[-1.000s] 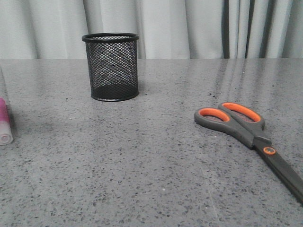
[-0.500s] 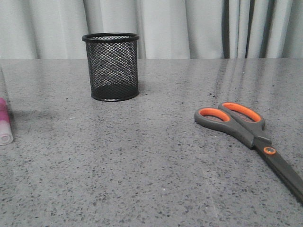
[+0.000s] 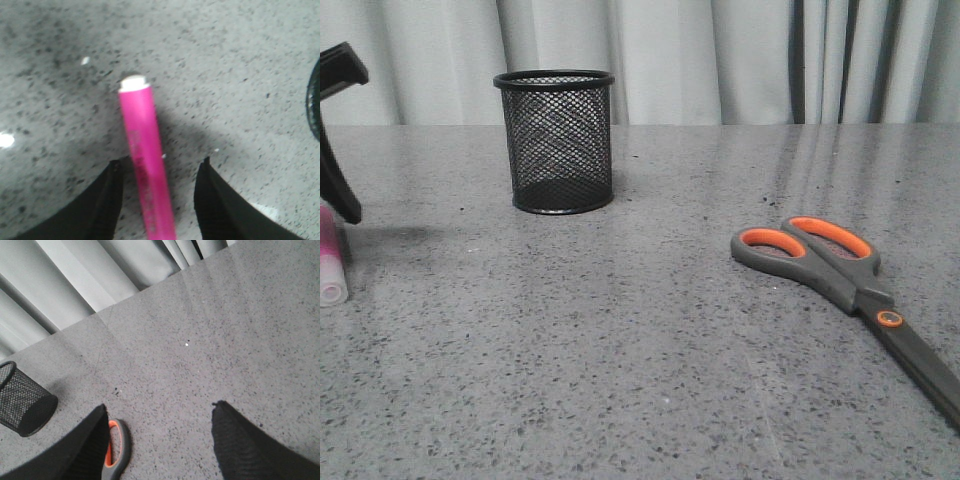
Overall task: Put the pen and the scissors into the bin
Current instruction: 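Close the left gripper on the pink highlighter and lift it, then carry the highlighter above the mesh cup and lower it in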
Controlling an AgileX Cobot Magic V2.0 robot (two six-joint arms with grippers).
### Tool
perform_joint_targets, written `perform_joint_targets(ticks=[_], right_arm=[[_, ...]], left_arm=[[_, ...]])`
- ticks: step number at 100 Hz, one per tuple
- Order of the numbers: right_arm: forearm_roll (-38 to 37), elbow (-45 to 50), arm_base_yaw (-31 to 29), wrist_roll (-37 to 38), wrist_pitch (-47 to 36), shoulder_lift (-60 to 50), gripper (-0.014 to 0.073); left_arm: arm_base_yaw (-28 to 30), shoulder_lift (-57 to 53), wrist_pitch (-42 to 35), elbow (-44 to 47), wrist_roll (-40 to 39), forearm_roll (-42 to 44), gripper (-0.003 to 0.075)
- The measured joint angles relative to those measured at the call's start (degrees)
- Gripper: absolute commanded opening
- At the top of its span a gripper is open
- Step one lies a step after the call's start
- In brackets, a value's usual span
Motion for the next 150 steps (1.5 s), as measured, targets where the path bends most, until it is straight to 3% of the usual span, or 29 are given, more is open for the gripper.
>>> perform_joint_targets(ticks=[26, 46, 57, 68, 83, 97, 110, 122, 150], right_arm=[[0.0, 0.0, 0.0, 0.0, 0.9, 0.0, 0.0409], [0.0, 0.0, 0.0, 0.0, 1.0, 0.0, 0.0409], [0.0, 0.0, 0.0, 0.0, 1.0, 0.0, 0.0409], [0.0, 0.0, 0.0, 0.0, 1.0, 0.0, 0.0409], [0.0, 0.0, 0.0, 0.0, 0.8, 0.0, 0.0409], [0.0, 0.0, 0.0, 0.0, -0.4, 0.3, 0.0409], [0.0, -0.1, 0.0, 0.0, -1.6, 2.0, 0.0409], [0.0, -0.1, 0.0, 0.0, -1.8, 3.5, 0.0409], [0.0, -0.1, 0.0, 0.0, -2.0, 4.0, 0.0409]], left_arm=[[-0.5, 2.5, -0.1, -0.8, -0.6, 1.5, -0.0022], [-0.6, 2.7, -0.4, -1.2, -0.3, 2.8, -0.0019], [-1.0, 2.3, -3.0, -2.1, 5.4, 2.2, -0.0019], [-1.1, 0.6, -8.4, -3.6, 17.0, -3.2, -0.0019], [-2.5, -4.8, -21.7, -8.7, 37.1, -23.1, -0.0018], [-7.8, -5.8, -28.6, -14.4, 56.0, -38.3, -0.0018], [-14.3, -3.7, -32.2, -17.7, 68.7, -43.8, -0.0019], [-17.6, 0.2, -34.3, -17.9, 71.9, -44.9, -0.0019], [-18.0, 8.8, -37.5, -17.9, 72.8, -46.2, -0.0018]])
